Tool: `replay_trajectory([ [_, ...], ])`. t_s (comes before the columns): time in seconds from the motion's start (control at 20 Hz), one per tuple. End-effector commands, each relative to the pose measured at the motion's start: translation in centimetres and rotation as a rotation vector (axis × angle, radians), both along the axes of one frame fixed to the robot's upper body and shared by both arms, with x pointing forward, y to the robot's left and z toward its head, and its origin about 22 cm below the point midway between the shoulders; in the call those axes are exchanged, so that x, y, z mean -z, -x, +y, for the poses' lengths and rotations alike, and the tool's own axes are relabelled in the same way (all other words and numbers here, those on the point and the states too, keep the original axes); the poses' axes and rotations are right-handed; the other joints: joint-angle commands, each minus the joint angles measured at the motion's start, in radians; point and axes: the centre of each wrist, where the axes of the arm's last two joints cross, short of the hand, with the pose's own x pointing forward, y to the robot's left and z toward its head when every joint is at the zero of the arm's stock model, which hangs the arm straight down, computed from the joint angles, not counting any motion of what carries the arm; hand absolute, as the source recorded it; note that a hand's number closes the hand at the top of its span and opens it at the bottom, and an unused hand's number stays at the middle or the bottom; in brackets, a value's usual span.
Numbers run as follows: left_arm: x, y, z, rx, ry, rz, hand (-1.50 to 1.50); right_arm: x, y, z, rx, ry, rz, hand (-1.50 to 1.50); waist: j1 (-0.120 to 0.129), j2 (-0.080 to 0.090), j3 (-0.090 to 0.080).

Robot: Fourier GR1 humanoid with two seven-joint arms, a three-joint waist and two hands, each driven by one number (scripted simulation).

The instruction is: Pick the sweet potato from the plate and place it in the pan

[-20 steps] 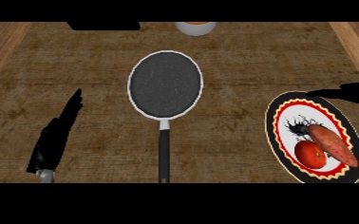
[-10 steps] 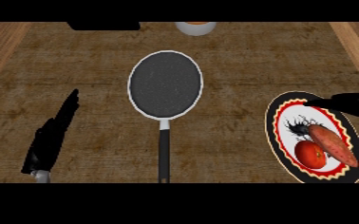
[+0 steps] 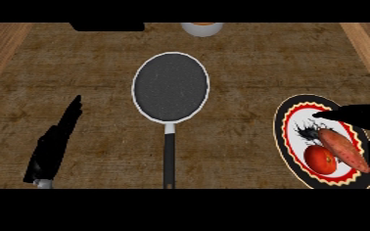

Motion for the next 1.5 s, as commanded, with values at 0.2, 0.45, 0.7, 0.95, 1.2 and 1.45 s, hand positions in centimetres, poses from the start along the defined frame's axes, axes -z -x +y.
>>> replay_trajectory([
  [0.2,-1.7,0.9,0.4,-0.004,0.0,0.003,0.0,2.8,1.2,0.0,0.012,0.021,0.015,-1.5,-0.002,-0.001,0.0],
  [0.45,-0.4,0.4,0.3,0.006,-0.021,-0.026,0.0,5.0,2.0,-0.2,0.007,0.006,0.011,-1.5,-0.003,-0.001,0.0],
  [0.7,-0.1,-0.7,1.8,0.002,0.007,-0.014,0.0,5.4,0.1,-0.4,0.017,-0.003,0.018,-1.5,0.001,0.001,0.0],
  [0.95,-0.5,0.7,-0.6,0.002,0.003,-0.007,0.0,5.7,-0.3,0.1,0.047,-0.09,0.004,1.5,0.003,0.0,0.0],
  [1.2,-1.5,-1.1,-0.7,-0.001,-0.003,-0.012,0.0,7.2,1.5,-1.9,0.084,-0.14,0.045,1.5,0.0,0.001,0.0],
  [1.45,0.4,-0.9,-1.1,0.009,-0.007,-0.005,0.0,6.5,-1.6,1.6,0.141,-0.134,-0.076,1.5,0.004,0.002,0.0],
])
